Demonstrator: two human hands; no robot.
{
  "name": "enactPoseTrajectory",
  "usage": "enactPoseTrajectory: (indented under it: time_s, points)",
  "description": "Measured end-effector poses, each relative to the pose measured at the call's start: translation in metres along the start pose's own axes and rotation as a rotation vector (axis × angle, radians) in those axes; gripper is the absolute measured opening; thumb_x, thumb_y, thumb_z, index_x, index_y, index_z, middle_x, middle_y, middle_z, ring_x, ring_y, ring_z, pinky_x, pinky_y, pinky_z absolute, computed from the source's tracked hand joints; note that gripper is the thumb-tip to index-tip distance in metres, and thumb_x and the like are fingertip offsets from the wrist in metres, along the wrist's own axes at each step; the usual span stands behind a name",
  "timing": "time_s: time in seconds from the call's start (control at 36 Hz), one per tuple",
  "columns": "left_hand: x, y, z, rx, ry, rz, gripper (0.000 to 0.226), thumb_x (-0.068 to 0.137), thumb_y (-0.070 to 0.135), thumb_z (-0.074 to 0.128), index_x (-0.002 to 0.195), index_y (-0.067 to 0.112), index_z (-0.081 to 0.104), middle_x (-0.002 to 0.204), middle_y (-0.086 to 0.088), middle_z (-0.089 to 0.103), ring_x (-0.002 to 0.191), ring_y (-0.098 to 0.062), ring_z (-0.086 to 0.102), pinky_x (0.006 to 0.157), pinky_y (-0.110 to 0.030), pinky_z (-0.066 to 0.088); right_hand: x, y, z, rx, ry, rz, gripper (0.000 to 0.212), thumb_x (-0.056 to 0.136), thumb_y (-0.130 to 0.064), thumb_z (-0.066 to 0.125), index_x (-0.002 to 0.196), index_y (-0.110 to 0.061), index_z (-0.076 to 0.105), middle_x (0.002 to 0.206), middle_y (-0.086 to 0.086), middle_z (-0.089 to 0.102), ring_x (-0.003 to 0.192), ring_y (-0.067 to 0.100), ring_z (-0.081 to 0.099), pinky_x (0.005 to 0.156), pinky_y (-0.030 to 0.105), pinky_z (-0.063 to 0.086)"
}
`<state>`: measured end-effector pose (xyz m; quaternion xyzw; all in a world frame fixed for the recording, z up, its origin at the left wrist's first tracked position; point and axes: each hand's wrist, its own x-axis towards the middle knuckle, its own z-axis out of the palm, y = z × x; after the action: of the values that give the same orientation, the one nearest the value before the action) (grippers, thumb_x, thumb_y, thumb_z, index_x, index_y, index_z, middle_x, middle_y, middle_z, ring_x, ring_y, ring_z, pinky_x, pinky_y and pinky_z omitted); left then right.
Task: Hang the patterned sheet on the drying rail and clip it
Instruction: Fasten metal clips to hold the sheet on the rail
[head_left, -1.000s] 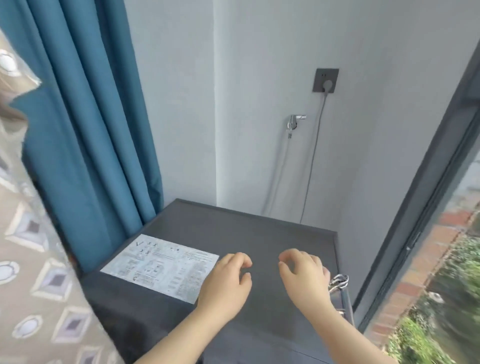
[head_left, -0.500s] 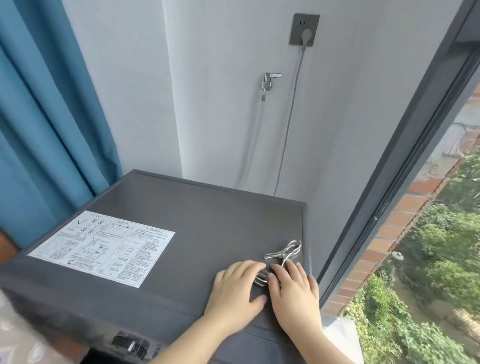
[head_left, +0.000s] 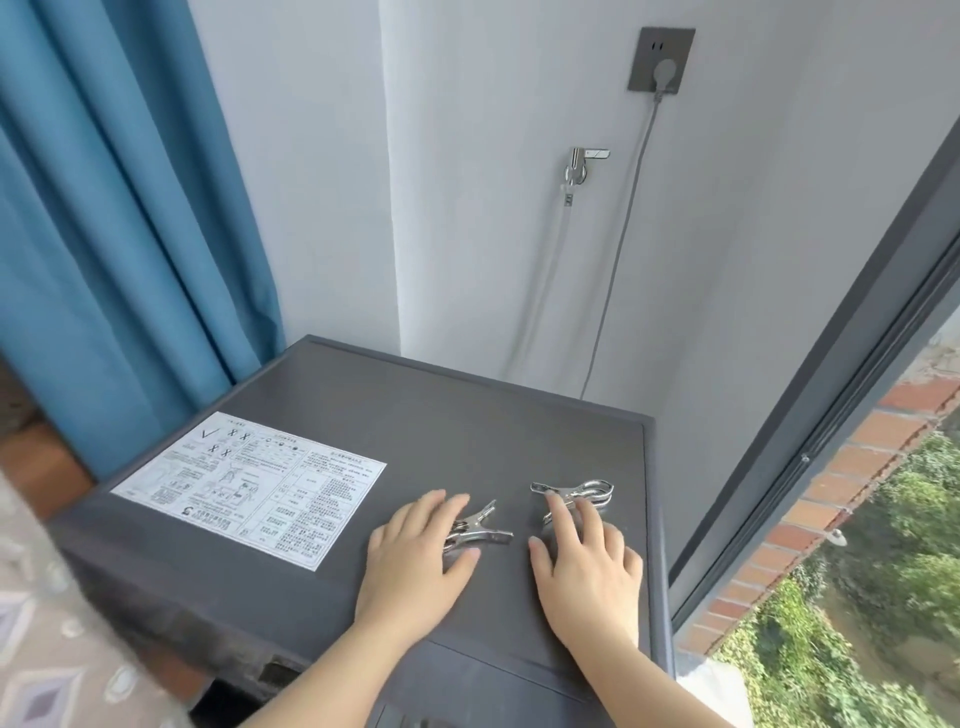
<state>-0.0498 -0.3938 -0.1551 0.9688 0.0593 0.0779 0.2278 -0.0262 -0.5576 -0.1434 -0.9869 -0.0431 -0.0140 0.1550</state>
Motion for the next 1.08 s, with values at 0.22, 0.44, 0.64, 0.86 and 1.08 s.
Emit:
enactPoseTrajectory:
  time_s: [0.22,0.44,0.64,0.86,1.08]
  points:
    - [-0.005,-0.002,0.005,0.035,0.193,-0.057,0.029,0.086,0.01,0.056,0.11,0.025,0.064,0.127,0.002,0.055,0.118,-0.022,0.05,0.091,-0.038,0.038,0.002,-0.001,0.003,-0.051,0.004,0.019,0.047,0.096,-0.048,0.028,0.14,-0.032,0.027,0.143,-0.009,0.033,0.133,0.018,0.026,0.106,0.032,0.02]
    - [-0.004,-0.002,0.006,0.233,0.17,-0.002,0.046,0.05,0.011,0.083,0.091,0.026,0.07,0.112,-0.006,0.066,0.097,-0.027,0.065,0.067,-0.039,0.053,-0.002,0.0,0.002,0.03,0.022,0.024,0.024,0.098,-0.038,0.03,0.104,-0.022,0.046,0.115,-0.01,0.054,0.119,0.016,0.037,0.097,0.028,0.023]
    - [-0.003,-0.004,0.014,0.324,0.229,0.053,0.03,0.062,0.014,0.071,0.089,0.026,0.068,0.112,-0.005,0.065,0.106,-0.029,0.061,0.073,-0.039,0.051,-0.003,0.0,0.006,0.04,0.076,-0.008,0.034,0.097,-0.04,0.031,0.125,-0.025,0.042,0.132,-0.008,0.047,0.123,0.018,0.039,0.1,0.031,0.026]
    - [-0.01,-0.002,0.007,0.283,0.106,0.017,0.041,0.078,0.05,0.037,0.107,0.036,0.062,0.125,0.0,0.06,0.124,-0.028,0.05,0.087,-0.045,0.047,-0.008,-0.004,0.007,-0.145,0.09,-0.13,0.036,0.077,-0.052,0.037,0.09,-0.039,0.067,0.108,-0.004,0.069,0.08,0.019,0.067,0.065,0.034,0.053]
    - [-0.012,0.003,0.006,0.188,0.084,-0.042,0.045,0.085,0.055,0.045,0.119,0.025,0.05,0.136,0.015,0.045,0.142,-0.016,0.018,0.107,-0.051,0.019,-0.005,0.003,0.016,0.018,0.232,-0.191,0.008,0.071,-0.022,0.056,0.066,-0.018,0.06,0.094,0.0,0.067,0.072,0.029,0.063,0.064,0.032,0.051]
